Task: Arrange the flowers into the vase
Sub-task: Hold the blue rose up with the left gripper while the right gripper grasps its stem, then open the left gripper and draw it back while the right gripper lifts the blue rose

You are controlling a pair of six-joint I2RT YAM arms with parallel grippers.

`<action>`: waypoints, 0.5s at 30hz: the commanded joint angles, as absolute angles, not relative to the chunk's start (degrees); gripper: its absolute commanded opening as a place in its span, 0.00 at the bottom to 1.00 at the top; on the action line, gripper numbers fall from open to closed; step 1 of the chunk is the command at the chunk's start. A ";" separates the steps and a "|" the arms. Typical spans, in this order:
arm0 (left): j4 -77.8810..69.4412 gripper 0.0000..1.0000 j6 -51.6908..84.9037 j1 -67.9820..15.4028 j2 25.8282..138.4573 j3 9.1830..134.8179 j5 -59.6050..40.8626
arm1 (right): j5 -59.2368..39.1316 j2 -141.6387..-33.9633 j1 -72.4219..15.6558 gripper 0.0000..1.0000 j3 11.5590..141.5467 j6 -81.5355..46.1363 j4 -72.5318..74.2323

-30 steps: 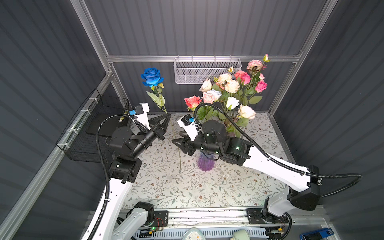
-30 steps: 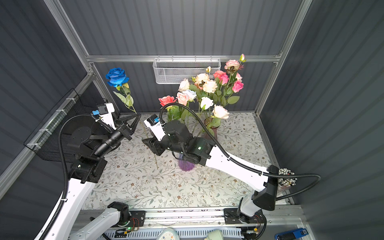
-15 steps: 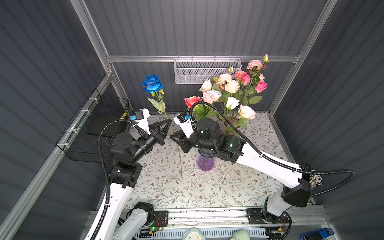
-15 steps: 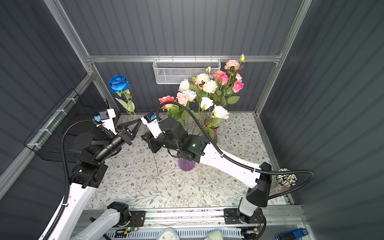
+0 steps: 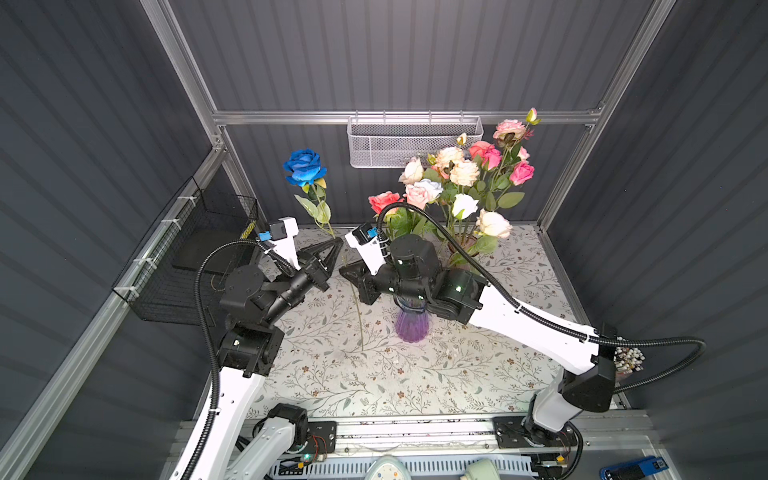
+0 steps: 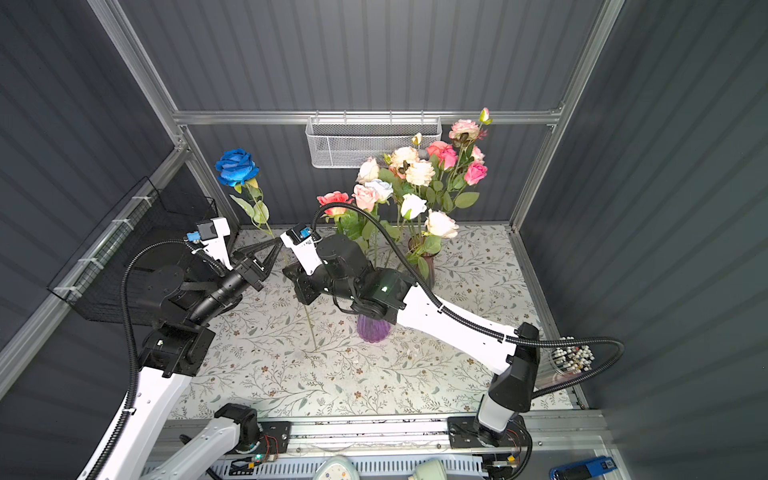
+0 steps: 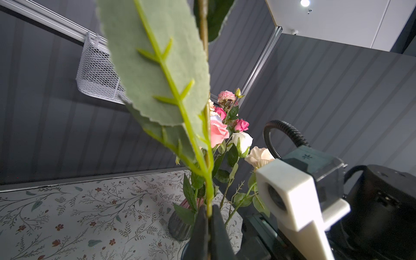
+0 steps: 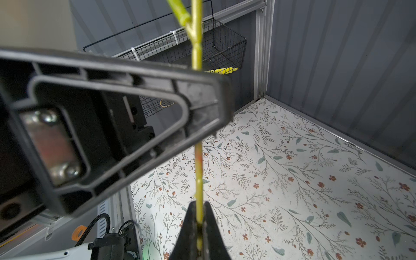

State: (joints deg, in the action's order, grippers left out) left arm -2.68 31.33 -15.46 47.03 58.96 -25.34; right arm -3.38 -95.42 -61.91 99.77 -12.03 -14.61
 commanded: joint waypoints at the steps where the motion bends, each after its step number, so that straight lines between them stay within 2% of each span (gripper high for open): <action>1: -2.89 0.24 31.03 -15.82 45.97 59.37 -25.50 | -3.59 -95.77 -61.86 0.05 100.64 -12.57 -13.88; 4: -1.10 0.71 30.04 -15.83 45.79 60.27 -24.65 | -3.47 -95.63 -61.87 0.04 100.63 -12.52 -13.88; 6: 0.62 0.92 28.45 -15.82 45.10 61.03 -23.58 | -3.34 -95.32 -61.85 0.04 100.46 -12.33 -13.80; 7: 1.94 0.99 27.31 -15.82 44.59 61.76 -22.55 | -3.24 -94.98 -61.85 0.04 100.39 -12.09 -13.75; 11: 6.62 0.99 23.57 -15.83 41.91 63.67 -19.34 | -1.84 -92.99 -61.86 0.05 99.46 -11.15 -13.10; 15: 9.48 0.99 22.21 -15.82 37.23 62.02 -10.25 | 0.39 -89.35 -61.88 0.05 98.27 -9.44 -12.21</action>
State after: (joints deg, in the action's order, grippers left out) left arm 6.31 25.17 -15.46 40.45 61.36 -16.88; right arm -1.76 -93.34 -61.91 98.67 -11.20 -14.37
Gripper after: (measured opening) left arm 0.994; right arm 0.062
